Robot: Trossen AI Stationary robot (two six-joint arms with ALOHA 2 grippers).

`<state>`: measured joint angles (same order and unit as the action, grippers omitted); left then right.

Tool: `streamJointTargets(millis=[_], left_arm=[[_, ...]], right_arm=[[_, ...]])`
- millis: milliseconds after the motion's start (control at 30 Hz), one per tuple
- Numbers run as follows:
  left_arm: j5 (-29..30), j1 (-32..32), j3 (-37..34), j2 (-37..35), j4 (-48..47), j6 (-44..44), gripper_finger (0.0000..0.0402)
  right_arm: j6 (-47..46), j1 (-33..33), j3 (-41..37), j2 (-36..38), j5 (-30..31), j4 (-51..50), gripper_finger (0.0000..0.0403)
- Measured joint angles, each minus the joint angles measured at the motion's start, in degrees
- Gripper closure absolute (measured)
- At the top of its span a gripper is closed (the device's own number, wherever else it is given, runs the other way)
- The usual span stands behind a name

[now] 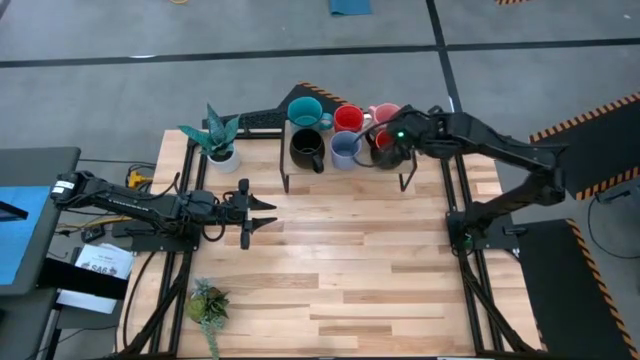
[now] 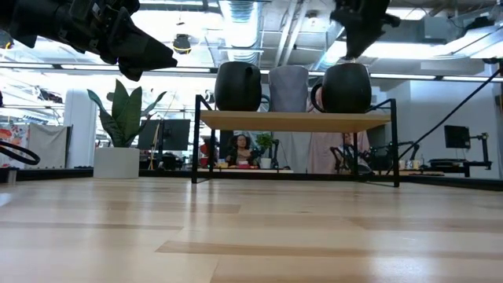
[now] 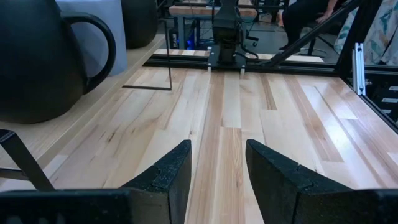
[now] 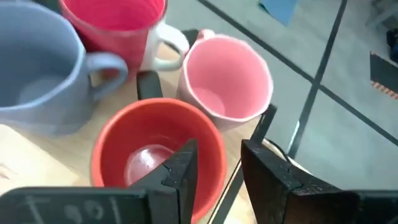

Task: Place coffee mugs
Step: Return to Home Position

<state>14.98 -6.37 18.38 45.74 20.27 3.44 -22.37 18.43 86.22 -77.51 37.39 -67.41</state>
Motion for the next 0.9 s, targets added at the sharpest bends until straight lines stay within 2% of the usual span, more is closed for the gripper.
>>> streamJointTargets(millis=[233,367,600,733,800,900], left_arm=[[0.00,0.00,-0.01,0.00,0.04,-0.55,0.0264],[-0.01,-0.01,0.00,-0.82,0.55,-0.59,0.0264],[-4.28,-0.02,0.01,-3.22,2.03,0.29,0.0264],[-2.12,0.11,-0.01,-4.03,2.05,-1.88,0.0264],[-0.63,0.80,-0.01,-5.10,1.73,-3.80,0.0267],[-1.90,1.95,0.01,-7.20,0.59,-5.45,0.0286]], right_arm=[[-0.06,-4.30,1.04,5.37,-0.40,-1.06,0.0255],[-2.83,-10.19,-1.14,9.38,-4.66,-3.34,0.0255],[-14.68,-27.58,-15.98,18.44,-3.48,-0.59,0.0255],[-20.86,-36.90,-25.56,22.64,2.34,6.54,0.0255],[-20.98,-40.12,-28.98,23.78,5.18,11.25,0.0255],[-20.71,-43.44,-32.43,24.37,7.70,15.83,0.0263]])
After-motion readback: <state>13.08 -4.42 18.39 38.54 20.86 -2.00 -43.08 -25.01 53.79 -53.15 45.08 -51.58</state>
